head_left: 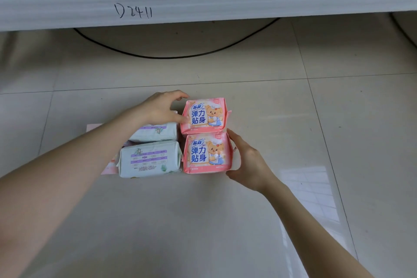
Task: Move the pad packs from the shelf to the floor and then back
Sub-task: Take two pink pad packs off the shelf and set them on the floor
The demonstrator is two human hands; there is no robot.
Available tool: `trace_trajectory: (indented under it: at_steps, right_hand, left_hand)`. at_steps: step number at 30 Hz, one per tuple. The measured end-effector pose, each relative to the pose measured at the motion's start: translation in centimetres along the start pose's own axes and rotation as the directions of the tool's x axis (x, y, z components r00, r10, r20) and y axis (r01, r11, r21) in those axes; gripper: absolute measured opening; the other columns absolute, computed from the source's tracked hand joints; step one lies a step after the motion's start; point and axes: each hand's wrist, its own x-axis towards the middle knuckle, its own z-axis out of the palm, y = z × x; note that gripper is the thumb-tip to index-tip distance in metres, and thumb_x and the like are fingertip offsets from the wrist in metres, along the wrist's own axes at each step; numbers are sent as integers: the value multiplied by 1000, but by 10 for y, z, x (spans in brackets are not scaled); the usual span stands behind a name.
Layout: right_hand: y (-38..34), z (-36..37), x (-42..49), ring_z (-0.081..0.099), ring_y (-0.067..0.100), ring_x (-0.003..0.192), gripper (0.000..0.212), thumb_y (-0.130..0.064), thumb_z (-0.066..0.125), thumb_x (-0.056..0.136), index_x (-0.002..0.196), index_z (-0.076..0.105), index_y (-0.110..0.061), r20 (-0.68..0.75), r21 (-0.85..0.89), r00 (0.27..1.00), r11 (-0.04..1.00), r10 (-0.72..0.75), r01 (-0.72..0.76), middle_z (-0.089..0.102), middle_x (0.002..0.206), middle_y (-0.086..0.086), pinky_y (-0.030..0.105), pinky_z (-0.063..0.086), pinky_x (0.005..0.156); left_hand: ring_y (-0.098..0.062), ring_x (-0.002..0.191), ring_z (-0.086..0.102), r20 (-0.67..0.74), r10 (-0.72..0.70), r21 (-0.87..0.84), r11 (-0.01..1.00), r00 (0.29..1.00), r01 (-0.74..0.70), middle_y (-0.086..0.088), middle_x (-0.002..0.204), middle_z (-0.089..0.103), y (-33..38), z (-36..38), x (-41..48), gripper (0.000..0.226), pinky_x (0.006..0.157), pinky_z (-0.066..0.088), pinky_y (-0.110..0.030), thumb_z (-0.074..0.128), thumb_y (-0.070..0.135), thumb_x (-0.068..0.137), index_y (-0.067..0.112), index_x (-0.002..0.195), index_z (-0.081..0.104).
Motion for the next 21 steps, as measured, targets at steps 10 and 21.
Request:
trace_trajectory:
  at_steps: [10, 21]
  right_hand:
    - [-74, -34, -69, 12, 20, 148, 92, -12, 54, 88, 154, -8, -25, 51, -575, 989, 814, 136, -82, 4, 163, 2, 44, 15, 119]
    - [-202, -118, -160, 2, 23, 150, 86, -24, 50, 93, 153, -11, -20, 51, -751, 986, 656, 162, -69, -2, 163, 6, 52, 5, 118]
  left_hand:
    - [-24, 149, 15, -203, 13, 341, 938, 979, 58, -5, 160, 23, 20, -4, -117, 64, 119, 14, -46, 53, 42, 95, 19, 150, 31]
    - [-19, 150, 9, -204, 40, 547, 833, 978, 80, -3, 161, 21, 113, -67, -269, 63, 118, -3, -43, 46, 45, 96, 19, 151, 29]
